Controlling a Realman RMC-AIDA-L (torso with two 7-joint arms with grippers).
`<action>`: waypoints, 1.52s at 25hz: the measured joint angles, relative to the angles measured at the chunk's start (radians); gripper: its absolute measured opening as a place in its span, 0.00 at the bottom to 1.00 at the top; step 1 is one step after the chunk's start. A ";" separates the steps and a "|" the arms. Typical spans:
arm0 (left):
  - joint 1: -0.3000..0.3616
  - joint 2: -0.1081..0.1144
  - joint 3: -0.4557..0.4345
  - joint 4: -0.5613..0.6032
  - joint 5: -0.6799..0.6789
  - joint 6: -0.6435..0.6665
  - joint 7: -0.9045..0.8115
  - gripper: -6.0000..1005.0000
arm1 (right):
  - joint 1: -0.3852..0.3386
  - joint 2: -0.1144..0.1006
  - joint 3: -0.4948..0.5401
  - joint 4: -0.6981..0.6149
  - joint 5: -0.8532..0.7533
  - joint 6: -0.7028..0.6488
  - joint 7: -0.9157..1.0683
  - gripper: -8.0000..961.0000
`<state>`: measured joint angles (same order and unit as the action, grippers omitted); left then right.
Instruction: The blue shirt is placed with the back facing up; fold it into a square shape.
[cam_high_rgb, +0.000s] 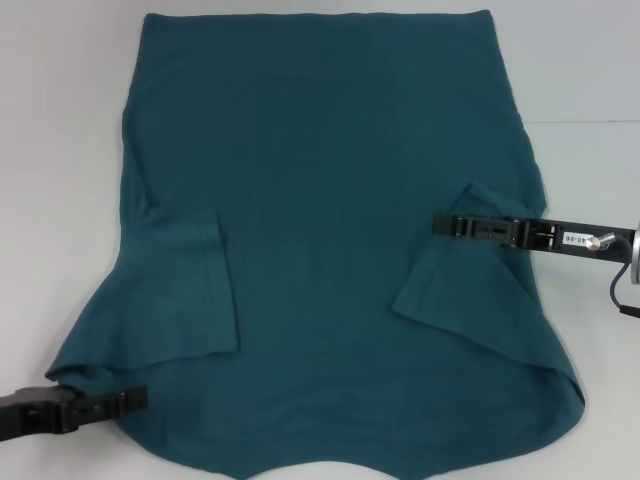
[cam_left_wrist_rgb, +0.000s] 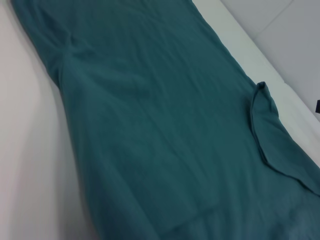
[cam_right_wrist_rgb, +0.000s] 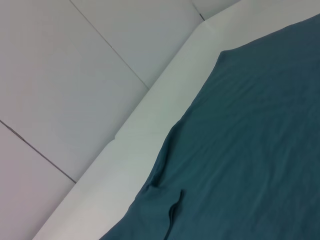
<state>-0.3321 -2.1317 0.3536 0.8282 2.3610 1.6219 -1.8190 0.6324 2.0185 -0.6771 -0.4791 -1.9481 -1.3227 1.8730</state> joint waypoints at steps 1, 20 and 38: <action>-0.001 0.002 -0.003 0.003 0.000 -0.005 -0.003 0.86 | 0.000 0.000 0.001 0.000 0.000 0.001 0.000 0.96; -0.007 0.004 -0.025 0.007 -0.008 -0.103 -0.067 0.85 | 0.000 0.000 0.002 0.000 0.002 0.007 0.000 0.96; -0.014 0.006 -0.022 0.009 -0.003 -0.123 -0.115 0.19 | -0.010 -0.002 0.000 -0.002 0.001 0.005 -0.002 0.96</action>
<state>-0.3466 -2.1260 0.3317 0.8376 2.3582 1.4986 -1.9339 0.6225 2.0169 -0.6769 -0.4809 -1.9474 -1.3175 1.8705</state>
